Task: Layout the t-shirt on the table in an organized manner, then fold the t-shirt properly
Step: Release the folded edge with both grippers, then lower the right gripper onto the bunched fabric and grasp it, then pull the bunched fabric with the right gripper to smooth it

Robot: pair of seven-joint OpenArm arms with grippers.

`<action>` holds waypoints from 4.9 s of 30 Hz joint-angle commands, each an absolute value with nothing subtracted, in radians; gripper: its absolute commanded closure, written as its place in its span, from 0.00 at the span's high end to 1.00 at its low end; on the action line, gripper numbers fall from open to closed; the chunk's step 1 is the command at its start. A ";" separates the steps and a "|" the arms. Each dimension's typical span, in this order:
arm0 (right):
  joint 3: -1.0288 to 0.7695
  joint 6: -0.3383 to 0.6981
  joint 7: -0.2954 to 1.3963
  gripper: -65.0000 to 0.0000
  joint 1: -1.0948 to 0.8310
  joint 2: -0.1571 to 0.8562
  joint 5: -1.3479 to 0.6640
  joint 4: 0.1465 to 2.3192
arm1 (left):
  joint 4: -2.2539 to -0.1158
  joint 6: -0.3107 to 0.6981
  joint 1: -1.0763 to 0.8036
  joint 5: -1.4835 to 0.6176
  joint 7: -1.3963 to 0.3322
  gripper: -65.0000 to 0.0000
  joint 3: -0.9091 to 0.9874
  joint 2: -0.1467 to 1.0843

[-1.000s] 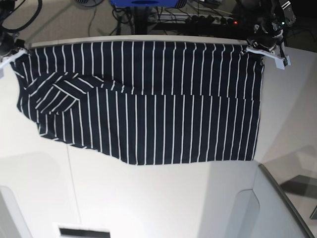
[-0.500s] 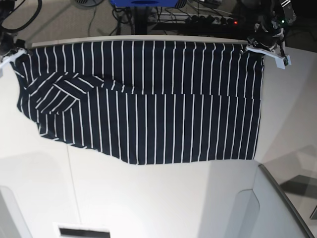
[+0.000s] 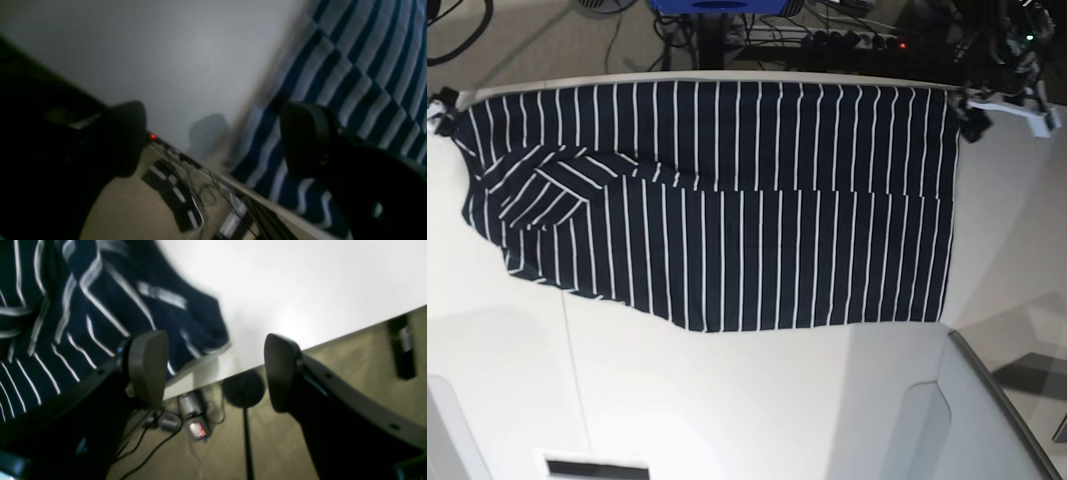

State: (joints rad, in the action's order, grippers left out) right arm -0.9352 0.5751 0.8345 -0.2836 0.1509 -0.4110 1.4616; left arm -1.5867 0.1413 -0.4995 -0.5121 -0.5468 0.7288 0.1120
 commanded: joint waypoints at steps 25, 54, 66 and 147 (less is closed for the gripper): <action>-0.206 0.698 0.803 0.50 -0.125 0.173 -0.117 1.609 | -1.650 0.156 -0.429 -0.518 -0.530 0.00 0.483 0.117; -0.160 0.698 0.769 0.01 -0.039 0.170 -0.114 1.409 | -1.593 0.153 -0.420 -0.518 -0.529 0.00 0.484 0.120; -0.062 0.698 0.811 0.01 0.042 0.143 -0.110 1.406 | -1.592 0.153 -0.421 -0.518 -0.529 0.00 0.484 0.120; -0.384 0.698 0.725 0.58 0.308 0.205 -0.113 1.110 | -1.610 0.157 -0.420 -0.516 -0.529 0.00 0.536 0.125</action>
